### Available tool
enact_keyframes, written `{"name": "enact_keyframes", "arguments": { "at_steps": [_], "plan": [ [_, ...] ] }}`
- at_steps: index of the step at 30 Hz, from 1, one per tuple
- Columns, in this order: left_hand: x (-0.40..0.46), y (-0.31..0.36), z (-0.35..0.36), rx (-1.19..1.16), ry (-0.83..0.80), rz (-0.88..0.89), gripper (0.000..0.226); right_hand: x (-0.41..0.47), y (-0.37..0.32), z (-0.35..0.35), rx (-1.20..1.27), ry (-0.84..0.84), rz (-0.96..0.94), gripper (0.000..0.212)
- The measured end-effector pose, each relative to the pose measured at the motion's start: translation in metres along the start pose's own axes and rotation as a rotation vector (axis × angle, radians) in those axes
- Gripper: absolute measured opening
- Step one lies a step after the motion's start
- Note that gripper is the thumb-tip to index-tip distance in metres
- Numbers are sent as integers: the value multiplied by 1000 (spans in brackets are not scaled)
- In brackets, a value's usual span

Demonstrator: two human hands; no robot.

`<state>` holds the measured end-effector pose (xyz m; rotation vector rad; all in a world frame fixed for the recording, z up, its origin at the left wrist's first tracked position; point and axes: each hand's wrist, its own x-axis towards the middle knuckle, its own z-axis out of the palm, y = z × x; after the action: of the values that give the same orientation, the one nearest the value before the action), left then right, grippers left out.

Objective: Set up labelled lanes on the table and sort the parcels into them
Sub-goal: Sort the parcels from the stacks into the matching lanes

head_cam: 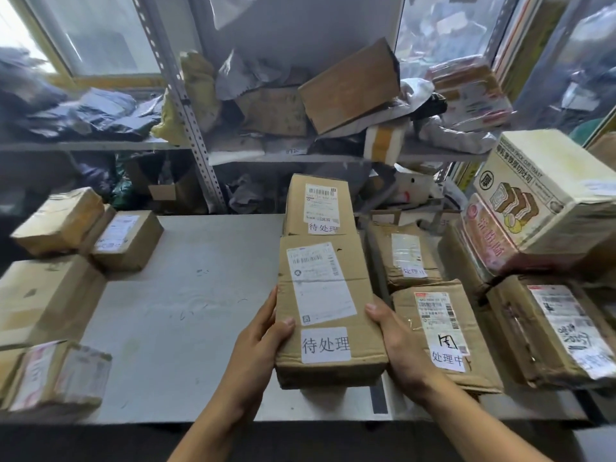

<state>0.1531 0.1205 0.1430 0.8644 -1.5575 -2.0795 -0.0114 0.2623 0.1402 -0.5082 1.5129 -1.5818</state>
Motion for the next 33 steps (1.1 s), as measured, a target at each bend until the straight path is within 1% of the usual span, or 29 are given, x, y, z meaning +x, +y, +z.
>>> {"name": "enact_keyframes", "arguments": {
  "at_steps": [5,10,14,18,19,22,23,27,31,33],
  "plan": [
    [17,-6,-1,18,-15,-27,54,9,3,1,-9,11,-8,50],
    [29,-2,-6,59,-24,-26,50,22,2,2,-61,3,-33,47],
    [30,-4,-8,87,-25,-20,50,27,4,-1,-59,4,-51,45],
    [31,-5,-8,73,-22,-16,45,28,7,-3,-54,0,-53,44],
    [31,-5,-8,65,-22,-21,47,28,8,-3,-61,2,-52,44],
    [29,-7,-7,45,-26,-29,67,28,9,-4,-72,19,-51,46],
    [29,-7,-7,39,-26,-28,69,28,10,-5,-69,25,-49,46],
    [30,-5,-7,3,-16,-46,56,29,9,-9,-43,32,-37,56],
    [30,-5,-7,-6,-1,-51,60,28,9,-8,-66,32,-36,73],
    [29,-5,-6,3,9,-46,61,28,9,-8,-83,29,-39,76]
  ]
}}
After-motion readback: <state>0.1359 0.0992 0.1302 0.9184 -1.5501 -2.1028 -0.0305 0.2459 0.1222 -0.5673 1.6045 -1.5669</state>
